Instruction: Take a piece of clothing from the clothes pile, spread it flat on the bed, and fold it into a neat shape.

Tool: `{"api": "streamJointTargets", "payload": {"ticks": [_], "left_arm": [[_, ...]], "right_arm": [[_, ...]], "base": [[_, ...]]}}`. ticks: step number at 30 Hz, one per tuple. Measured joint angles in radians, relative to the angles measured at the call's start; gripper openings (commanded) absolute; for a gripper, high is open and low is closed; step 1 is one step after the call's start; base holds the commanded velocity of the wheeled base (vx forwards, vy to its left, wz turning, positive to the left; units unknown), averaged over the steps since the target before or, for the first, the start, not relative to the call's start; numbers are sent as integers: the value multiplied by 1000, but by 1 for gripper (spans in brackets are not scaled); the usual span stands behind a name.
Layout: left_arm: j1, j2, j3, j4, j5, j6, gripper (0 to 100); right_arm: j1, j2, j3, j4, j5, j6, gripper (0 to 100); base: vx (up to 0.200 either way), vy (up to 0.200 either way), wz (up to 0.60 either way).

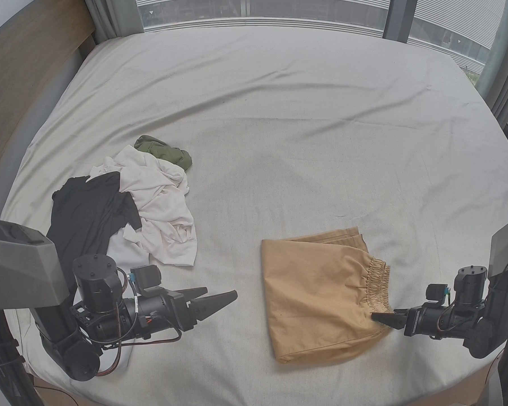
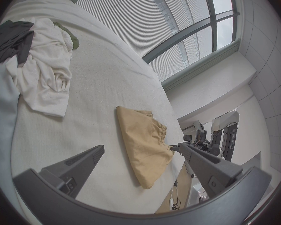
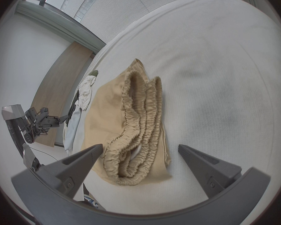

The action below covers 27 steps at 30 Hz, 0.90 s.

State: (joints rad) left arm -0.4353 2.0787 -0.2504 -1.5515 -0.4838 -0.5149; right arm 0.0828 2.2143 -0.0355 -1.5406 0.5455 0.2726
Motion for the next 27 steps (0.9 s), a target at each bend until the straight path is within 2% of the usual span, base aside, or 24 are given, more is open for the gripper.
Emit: {"api": "streamJointTargets", "payload": {"ticks": [3, 5, 11, 20, 27], "left_arm": [[0, 10, 2, -1, 0, 4, 100], [0, 16, 2, -1, 0, 8, 100], [1, 23, 5, -1, 1, 11, 100], [1, 25, 9, -1, 0, 11, 100], [2, 25, 11, -1, 1, 11, 100]], "right_arm": [[2, 13, -3, 0, 17, 17, 100], [5, 20, -8, 0, 62, 67, 100], [19, 35, -32, 0, 115, 156, 100], [64, 82, -70, 0, 137, 172, 100], [71, 100, -89, 0, 142, 176, 100]], "base": [[0, 0, 0], [0, 0, 0], [0, 0, 0], [0, 0, 0], [0, 0, 0]]}}
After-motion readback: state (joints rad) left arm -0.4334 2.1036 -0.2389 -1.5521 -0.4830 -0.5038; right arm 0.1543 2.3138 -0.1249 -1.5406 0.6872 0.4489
